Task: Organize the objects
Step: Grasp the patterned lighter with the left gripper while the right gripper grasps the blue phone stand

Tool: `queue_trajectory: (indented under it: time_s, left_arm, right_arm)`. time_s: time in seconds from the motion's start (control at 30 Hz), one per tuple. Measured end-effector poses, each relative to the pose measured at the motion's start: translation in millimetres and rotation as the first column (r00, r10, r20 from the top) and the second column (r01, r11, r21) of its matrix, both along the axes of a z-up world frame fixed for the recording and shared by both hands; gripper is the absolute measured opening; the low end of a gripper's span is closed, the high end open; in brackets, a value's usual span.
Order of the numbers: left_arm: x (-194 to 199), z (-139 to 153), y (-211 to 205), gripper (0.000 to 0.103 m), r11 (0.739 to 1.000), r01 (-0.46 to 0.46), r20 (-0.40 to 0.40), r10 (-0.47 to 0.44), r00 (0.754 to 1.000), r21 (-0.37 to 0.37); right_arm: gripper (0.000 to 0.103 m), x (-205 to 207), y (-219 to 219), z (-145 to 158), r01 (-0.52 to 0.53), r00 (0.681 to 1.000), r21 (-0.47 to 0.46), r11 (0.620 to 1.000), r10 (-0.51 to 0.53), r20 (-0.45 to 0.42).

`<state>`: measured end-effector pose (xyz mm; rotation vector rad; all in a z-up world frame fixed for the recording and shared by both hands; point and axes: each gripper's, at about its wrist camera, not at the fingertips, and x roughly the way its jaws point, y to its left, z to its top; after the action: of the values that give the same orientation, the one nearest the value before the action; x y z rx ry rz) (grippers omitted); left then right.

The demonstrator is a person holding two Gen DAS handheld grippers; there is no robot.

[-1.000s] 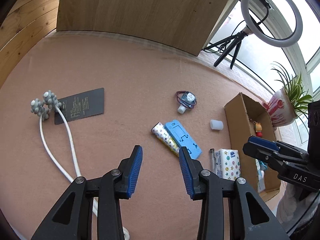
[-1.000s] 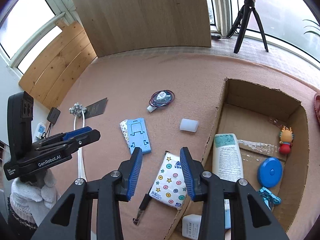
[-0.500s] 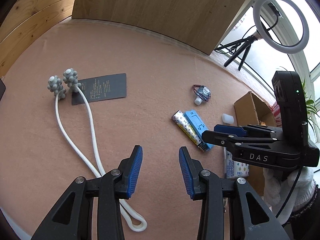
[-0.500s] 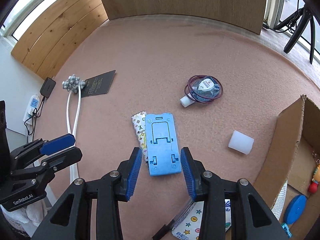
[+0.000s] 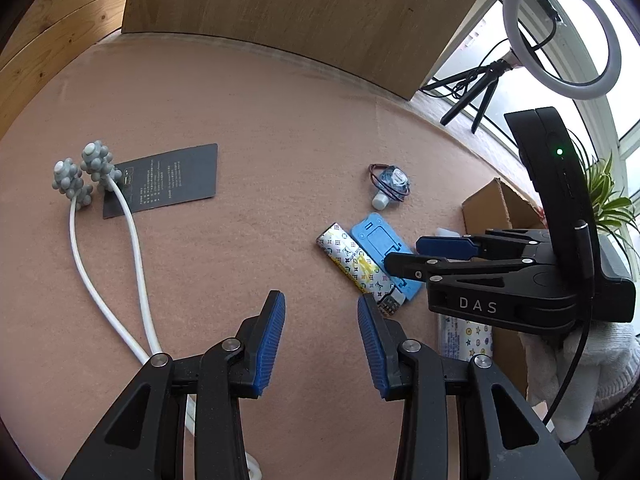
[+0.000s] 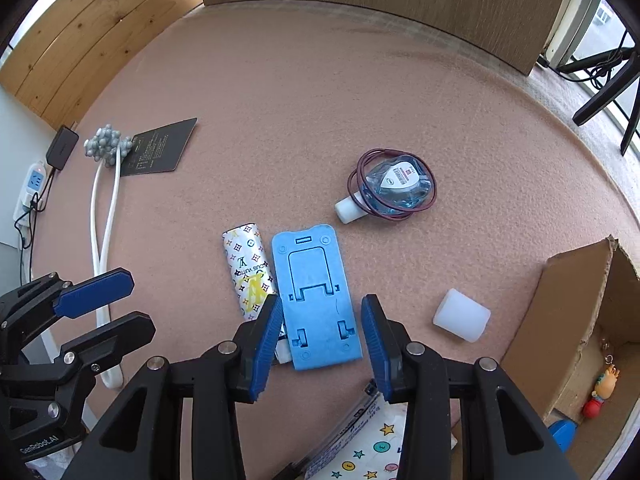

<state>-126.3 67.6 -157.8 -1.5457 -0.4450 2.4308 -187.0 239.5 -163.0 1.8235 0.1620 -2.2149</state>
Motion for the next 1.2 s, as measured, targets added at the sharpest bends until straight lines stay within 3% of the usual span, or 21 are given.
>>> queue_trajectory:
  time_s: [0.13, 0.4, 0.63, 0.77, 1.0, 1.2]
  left_arm:
    - [-11, -3, 15, 0.041, 1.0, 0.02, 0.008, -0.02, 1.0, -0.006]
    - [-40, -10, 34, 0.047, 1.0, -0.009, 0.036, 0.01, 0.999, -0.005]
    - [-50, -23, 59, 0.047, 0.991, 0.01, 0.044, -0.004, 0.999, -0.132]
    - [-41, -23, 65, 0.041, 0.977, 0.055, 0.008, -0.055, 0.998, -0.204]
    - [-25, -24, 49, 0.02, 0.971, 0.082, 0.003, -0.084, 0.996, -0.226]
    - [-15, -24, 33, 0.019, 0.98, 0.067, 0.015, -0.065, 0.998, -0.185]
  right_arm:
    - [0.037, -9, 15, -1, 0.055, 0.998, -0.042, 0.998, -0.054, 0.03]
    - [0.037, -9, 45, 8, 0.143, 0.99, -0.089, 0.986, -0.144, 0.0]
    - [0.037, 2, 52, 22, 0.172, 0.984, -0.121, 0.978, -0.177, -0.034]
    - [0.037, 1, 51, 23, 0.179, 0.982, -0.119, 0.977, -0.185, -0.046]
    - [0.037, -6, 32, 17, 0.142, 0.989, -0.133, 0.981, -0.147, -0.025]
    - [0.037, -7, 11, 4, 0.085, 0.996, -0.087, 0.993, -0.085, 0.012]
